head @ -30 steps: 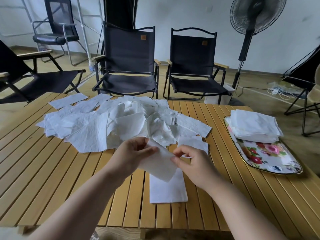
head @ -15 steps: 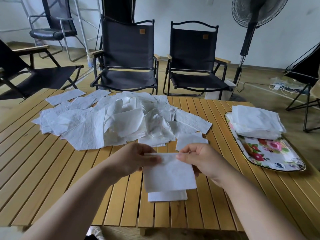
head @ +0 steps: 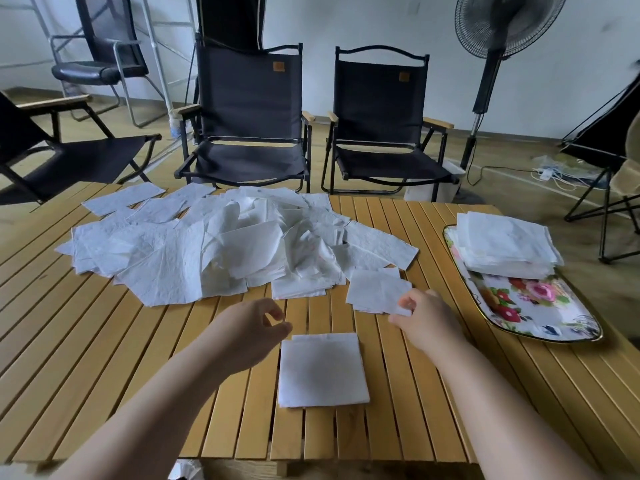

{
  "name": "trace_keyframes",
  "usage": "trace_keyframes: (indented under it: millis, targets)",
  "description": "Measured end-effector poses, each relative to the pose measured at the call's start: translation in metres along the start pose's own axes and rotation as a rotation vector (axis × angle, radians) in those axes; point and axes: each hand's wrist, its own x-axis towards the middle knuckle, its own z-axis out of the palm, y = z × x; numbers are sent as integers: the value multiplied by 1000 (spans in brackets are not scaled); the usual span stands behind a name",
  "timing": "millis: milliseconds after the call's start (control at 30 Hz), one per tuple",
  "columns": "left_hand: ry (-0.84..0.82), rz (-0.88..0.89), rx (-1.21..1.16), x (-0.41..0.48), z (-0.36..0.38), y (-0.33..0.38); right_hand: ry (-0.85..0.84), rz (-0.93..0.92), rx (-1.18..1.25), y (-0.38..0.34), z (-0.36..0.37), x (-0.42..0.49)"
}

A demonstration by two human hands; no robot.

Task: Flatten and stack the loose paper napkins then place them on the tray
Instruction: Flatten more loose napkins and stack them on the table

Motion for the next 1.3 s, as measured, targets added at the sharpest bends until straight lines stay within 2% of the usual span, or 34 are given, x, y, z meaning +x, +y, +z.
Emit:
trace_keyframes:
  millis: [167, 400, 467, 567, 633, 733, 867, 967, 1033, 1100, 1167, 1233, 1300]
  targets:
    - [17, 17, -1, -4, -3, -2, 128, -173, 8, 5, 7, -1]
    - [61, 49, -122, 2, -8, -7, 315, -419, 299, -17, -24, -17]
    - [108, 66, -162, 4, -7, -8, 215, -494, 391, -26, -26, -26]
    - [125, 130, -325, 4, -12, -2, -78, -508, 623, -39, -29, -43]
    - [25, 165, -492, 4, -14, 1, -230, -476, 759, -43, -31, -51]
    - [-137, 169, -595, 3, -13, 5, -382, -377, 835, -47, -30, -57]
    - [-232, 43, -595, 1, -6, 4, -546, -262, 667, -42, -26, -55]
    - [-339, -49, -402, -1, 1, 5, -496, -222, 458, -37, -14, -52]
    - [-368, -65, -251, 0, 9, 6, -399, -196, 365, -38, -2, -50]
    - [-251, -39, -31, 2, 14, 6, -206, -211, 207, -37, 7, -43]
    - [-40, 7, 68, 5, 14, 7, -25, -238, 102, -31, 8, -32]
    - [117, 50, -9, 6, 10, 9, 34, -218, 38, -21, 7, -20]
    - [185, 82, -89, 7, 7, 10, 3, -156, 8, -13, 9, -13]
